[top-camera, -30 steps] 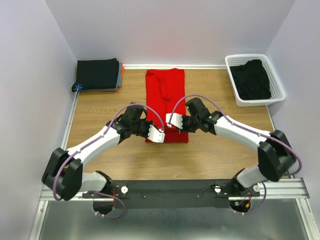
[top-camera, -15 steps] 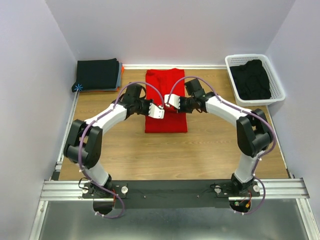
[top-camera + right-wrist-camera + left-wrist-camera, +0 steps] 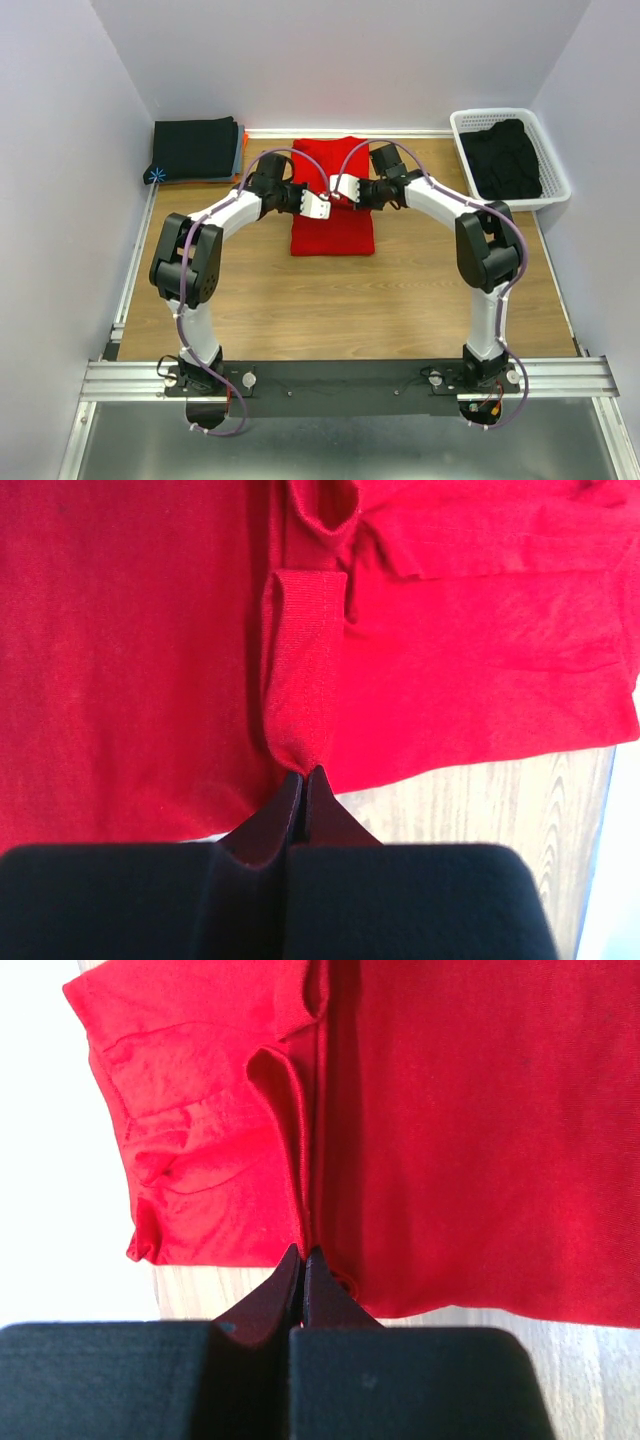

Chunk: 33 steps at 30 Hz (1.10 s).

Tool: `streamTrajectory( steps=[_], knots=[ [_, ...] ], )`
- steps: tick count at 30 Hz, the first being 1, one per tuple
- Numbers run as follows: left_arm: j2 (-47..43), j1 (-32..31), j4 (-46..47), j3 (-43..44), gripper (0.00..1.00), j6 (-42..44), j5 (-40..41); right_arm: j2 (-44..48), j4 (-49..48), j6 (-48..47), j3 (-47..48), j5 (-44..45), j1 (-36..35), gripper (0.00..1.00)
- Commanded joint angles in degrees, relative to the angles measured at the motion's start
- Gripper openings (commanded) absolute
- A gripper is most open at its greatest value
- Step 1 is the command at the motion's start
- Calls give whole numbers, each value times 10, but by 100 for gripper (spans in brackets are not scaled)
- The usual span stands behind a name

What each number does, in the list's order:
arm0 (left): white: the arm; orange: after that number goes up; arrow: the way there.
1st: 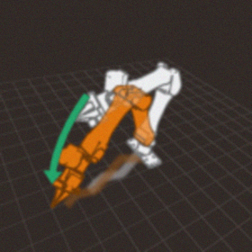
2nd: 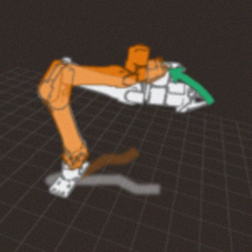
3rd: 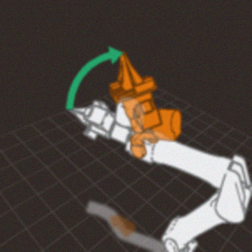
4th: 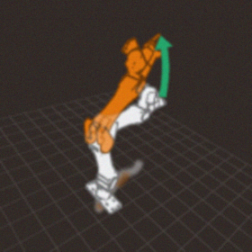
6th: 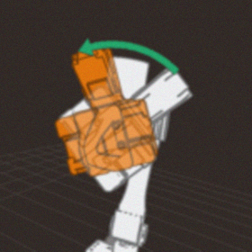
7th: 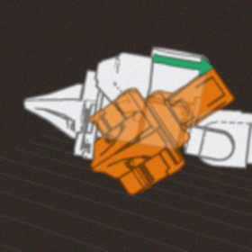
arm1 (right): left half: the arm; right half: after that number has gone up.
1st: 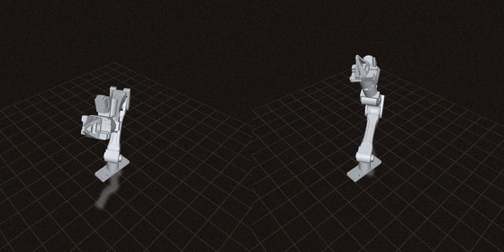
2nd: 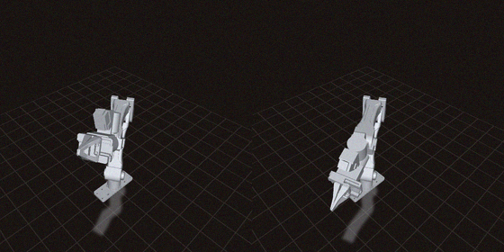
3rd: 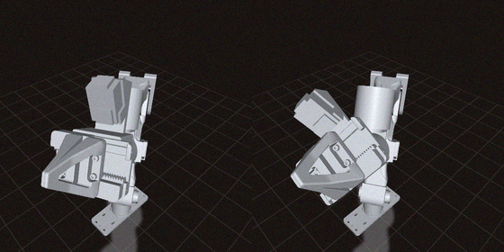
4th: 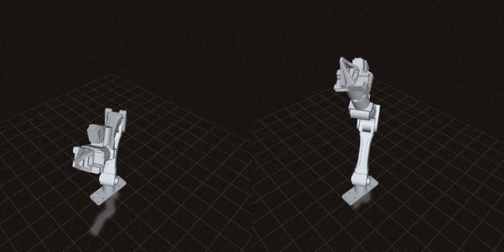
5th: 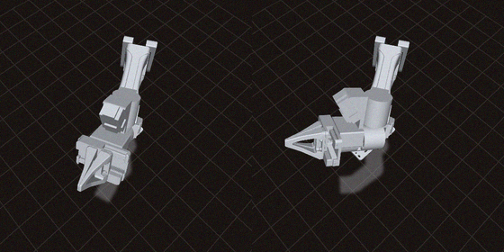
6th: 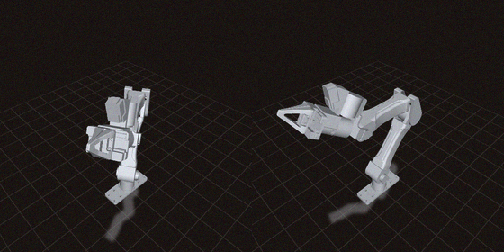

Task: Fold and stack the t-shirts
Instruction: Fold the tshirt

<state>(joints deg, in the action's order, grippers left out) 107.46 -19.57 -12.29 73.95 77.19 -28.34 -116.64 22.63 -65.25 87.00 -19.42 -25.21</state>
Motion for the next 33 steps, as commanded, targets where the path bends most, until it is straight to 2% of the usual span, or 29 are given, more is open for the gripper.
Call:
streamTrajectory(
  steps=[1, 10, 13, 16, 17, 18, 19, 20, 24, 28, 30, 33],
  knots=[
    [16, 9, 7, 13, 0, 10, -5, -28, 12, -15, 30, 1, 13, 1],
    [44, 16, 27, 28, 0, -4, 4, -62, 12, -18, 66, 4, 16, 1],
    [52, 18, 32, 38, 1, -14, 16, -68, 9, -8, 84, 10, 17, 14],
    [49, 25, 30, 54, 20, -43, 35, -68, 7, 21, 118, 18, 19, 30],
    [41, 28, 21, 62, 26, -58, 35, -65, 8, 48, 138, 20, 22, 42],
    [34, 29, 21, 64, 32, -69, 36, -62, 8, 64, 151, 22, 24, 46],
    [26, 31, 21, 66, 48, -81, 36, -59, 8, 82, 159, 25, 26, 49],
    [17, 36, 19, 68, 51, -95, 34, -55, 8, 121, 166, 28, 29, 51],
    [-32, 45, 12, 75, 59, -179, 17, -4, 9, 217, 147, 21, 39, 51],
    [-66, 50, -26, 78, 59, -294, -32, 49, 14, 309, 89, 4, 41, 52],
    [-64, 52, -50, 79, 59, -340, -71, 61, 24, 374, 74, -14, 41, 52],
    [-56, 62, -40, 64, 58, -454, -158, 66, 39, 459, 63, -69, 44, 50]
  ],
)
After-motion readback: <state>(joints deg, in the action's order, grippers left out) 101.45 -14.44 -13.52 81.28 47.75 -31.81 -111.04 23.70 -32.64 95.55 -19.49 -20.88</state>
